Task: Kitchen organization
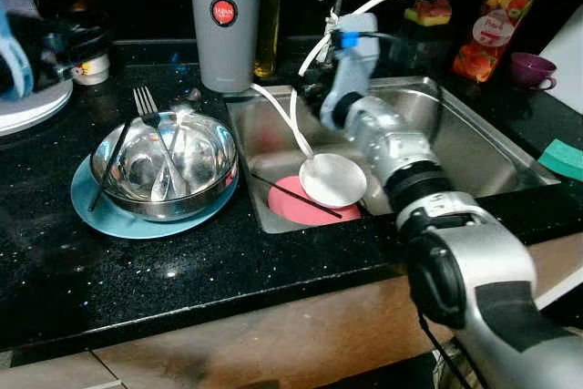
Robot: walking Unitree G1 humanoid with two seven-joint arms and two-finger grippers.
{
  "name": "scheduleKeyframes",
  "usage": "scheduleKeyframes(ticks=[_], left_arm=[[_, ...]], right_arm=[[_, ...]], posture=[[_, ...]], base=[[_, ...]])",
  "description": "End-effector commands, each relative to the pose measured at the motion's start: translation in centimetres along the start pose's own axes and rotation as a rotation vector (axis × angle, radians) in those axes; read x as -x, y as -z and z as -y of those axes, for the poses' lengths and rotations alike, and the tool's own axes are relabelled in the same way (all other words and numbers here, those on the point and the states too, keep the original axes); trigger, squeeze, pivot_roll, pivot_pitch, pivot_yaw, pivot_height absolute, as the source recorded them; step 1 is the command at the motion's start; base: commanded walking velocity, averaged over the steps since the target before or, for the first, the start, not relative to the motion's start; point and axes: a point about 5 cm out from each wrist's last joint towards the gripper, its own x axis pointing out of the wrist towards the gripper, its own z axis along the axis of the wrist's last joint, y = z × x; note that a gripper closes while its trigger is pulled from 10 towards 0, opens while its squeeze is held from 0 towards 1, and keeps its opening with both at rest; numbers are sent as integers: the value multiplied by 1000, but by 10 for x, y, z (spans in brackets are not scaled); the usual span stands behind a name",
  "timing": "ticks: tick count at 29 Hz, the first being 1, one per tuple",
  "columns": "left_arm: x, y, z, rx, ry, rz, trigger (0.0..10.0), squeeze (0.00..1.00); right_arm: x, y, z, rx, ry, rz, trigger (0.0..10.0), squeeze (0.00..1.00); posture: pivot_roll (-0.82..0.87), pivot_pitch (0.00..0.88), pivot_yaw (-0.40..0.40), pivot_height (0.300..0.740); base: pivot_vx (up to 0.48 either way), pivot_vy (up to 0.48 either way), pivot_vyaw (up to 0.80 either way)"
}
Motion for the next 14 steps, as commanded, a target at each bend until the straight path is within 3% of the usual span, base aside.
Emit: scheduleKeyframes(ticks=[1, 3, 4, 5, 6, 14], left_arm=[[0, 7, 7, -30, -22, -63, 10000, 1000], [-1, 12, 9, -44, -55, -97, 10000, 1000], [-1, 16, 11, -64, -103, -132, 10000, 227], [-1, 16, 11, -64, -103, -132, 10000, 227], [-4, 19, 12, -75, -126, -133, 10000, 0], [-11, 24, 24, -58, -90, -172, 10000, 0]], right_arm=[[0, -5, -2, 26, -25, 3, 10000, 0], [-1, -5, -4, 25, -36, 3, 10000, 0], [-1, -6, -5, 25, -45, 3, 10000, 0], [-1, -6, -5, 25, -45, 3, 10000, 0], [-1, -6, -5, 28, -47, 0, 10000, 0], [0, -5, -4, 35, -57, -7, 10000, 0]], posture=[[83, 89, -92, 740], [83, 89, -92, 740], [83, 89, -92, 740], [83, 89, -92, 740], [78, 85, -92, 740], [73, 85, -89, 740]], base=[[0, 0, 0], [0, 0, 0], [0, 0, 0], [0, 0, 0], [0, 0, 0], [0, 0, 0]])
